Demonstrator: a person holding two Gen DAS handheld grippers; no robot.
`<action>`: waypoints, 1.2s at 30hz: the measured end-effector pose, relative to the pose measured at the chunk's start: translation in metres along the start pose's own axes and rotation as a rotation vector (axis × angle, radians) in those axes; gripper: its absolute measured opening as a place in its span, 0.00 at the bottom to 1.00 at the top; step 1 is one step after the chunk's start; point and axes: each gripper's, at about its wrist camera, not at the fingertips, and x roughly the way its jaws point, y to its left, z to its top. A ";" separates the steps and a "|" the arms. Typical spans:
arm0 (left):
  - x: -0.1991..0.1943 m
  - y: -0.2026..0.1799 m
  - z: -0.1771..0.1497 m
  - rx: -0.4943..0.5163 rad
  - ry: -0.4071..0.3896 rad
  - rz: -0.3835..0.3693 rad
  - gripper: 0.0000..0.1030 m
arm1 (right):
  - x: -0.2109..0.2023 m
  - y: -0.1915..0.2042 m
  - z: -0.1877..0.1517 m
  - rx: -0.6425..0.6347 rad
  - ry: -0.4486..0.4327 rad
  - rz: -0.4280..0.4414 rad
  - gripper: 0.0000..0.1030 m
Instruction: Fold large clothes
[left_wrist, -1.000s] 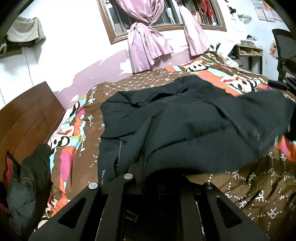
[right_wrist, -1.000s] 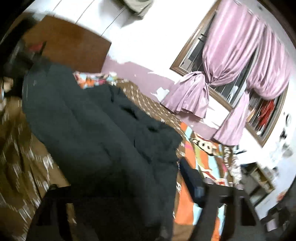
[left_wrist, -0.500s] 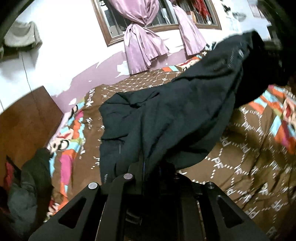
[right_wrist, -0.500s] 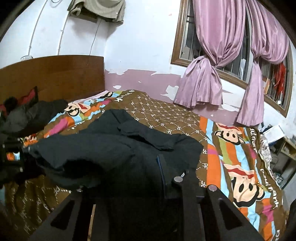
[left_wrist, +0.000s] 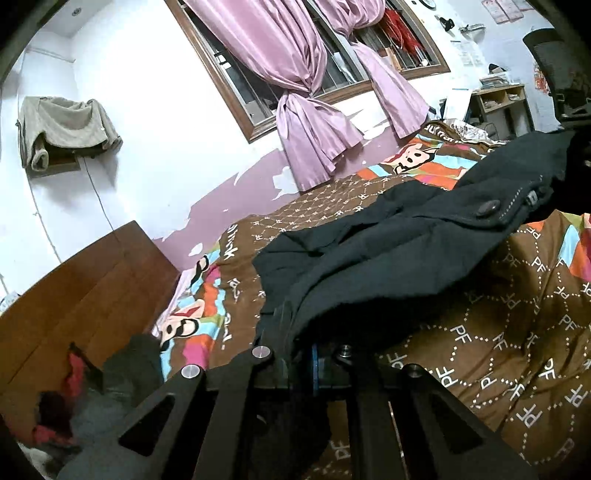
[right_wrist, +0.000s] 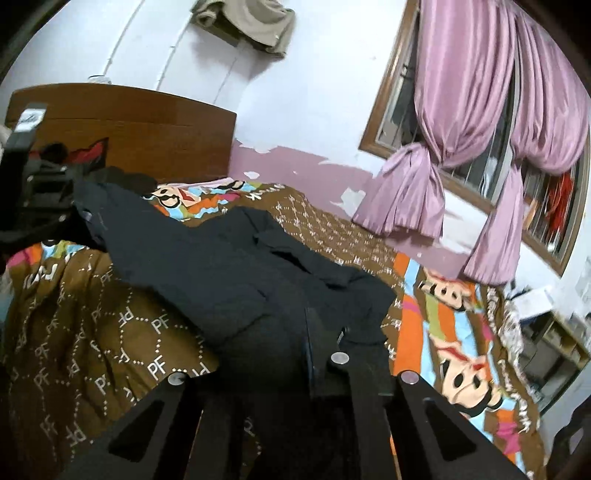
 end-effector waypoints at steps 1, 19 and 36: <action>-0.005 0.005 0.003 -0.002 0.004 0.001 0.06 | -0.008 0.004 0.002 -0.010 -0.014 0.004 0.08; -0.112 0.040 0.049 0.074 0.002 -0.115 0.06 | -0.134 0.007 0.057 -0.092 -0.109 0.070 0.06; 0.017 0.037 0.079 -0.058 0.161 -0.199 0.06 | -0.037 -0.041 0.054 0.085 -0.001 0.109 0.04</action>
